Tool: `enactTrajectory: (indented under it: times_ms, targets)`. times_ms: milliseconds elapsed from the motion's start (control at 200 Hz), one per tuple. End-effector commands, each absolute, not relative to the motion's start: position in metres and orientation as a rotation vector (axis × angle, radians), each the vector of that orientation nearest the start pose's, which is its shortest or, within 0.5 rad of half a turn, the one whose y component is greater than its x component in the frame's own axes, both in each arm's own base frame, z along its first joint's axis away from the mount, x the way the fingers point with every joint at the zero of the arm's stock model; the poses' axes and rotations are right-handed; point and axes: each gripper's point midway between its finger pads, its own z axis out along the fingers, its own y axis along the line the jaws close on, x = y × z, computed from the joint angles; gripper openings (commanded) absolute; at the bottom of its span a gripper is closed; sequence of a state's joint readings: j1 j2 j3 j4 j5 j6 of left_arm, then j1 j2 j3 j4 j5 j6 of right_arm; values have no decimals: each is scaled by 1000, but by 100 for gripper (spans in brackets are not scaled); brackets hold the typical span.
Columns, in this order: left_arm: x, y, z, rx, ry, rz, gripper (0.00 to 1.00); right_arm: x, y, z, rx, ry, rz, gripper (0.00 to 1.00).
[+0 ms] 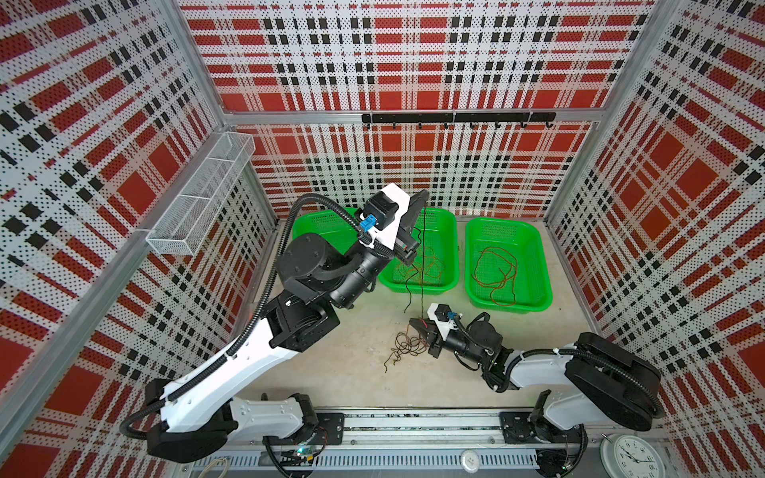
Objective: Untangle and sort cables by color
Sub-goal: Untie the cable.
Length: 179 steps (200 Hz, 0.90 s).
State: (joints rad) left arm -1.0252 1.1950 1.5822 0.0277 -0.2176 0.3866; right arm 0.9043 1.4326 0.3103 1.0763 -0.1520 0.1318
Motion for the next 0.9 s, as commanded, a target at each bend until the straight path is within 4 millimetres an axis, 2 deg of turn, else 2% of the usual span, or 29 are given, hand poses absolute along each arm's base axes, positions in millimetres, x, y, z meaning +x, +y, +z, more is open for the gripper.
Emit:
enactTrajectory:
  times_ms: [0, 145, 351, 481, 671, 731, 762, 822, 892]
  targets:
    - [211, -255, 635, 543, 953, -409, 0, 235, 299, 151, -679, 1620, 798, 0]
    - [219, -237, 648, 512, 933, -383, 0, 244, 273, 130, -572, 1724, 767, 0]
    - [231, -229, 656, 515, 918, -364, 0, 256, 255, 94, -513, 1910, 642, 0]
    - [248, -223, 649, 512, 946, -317, 0, 258, 252, 97, -501, 1902, 626, 0]
    - [299, -198, 613, 488, 1024, -265, 0, 259, 258, 111, -540, 1887, 622, 0]
    - [314, -188, 602, 469, 1044, -263, 0, 259, 258, 118, -546, 1877, 621, 7]
    - [322, -183, 596, 459, 1056, -265, 0, 259, 258, 122, -544, 1870, 622, 15]
    - [339, -172, 583, 436, 1084, -264, 0, 258, 258, 130, -549, 1855, 627, 23]
    - [358, -159, 565, 411, 1111, -253, 0, 258, 258, 139, -556, 1840, 622, 38]
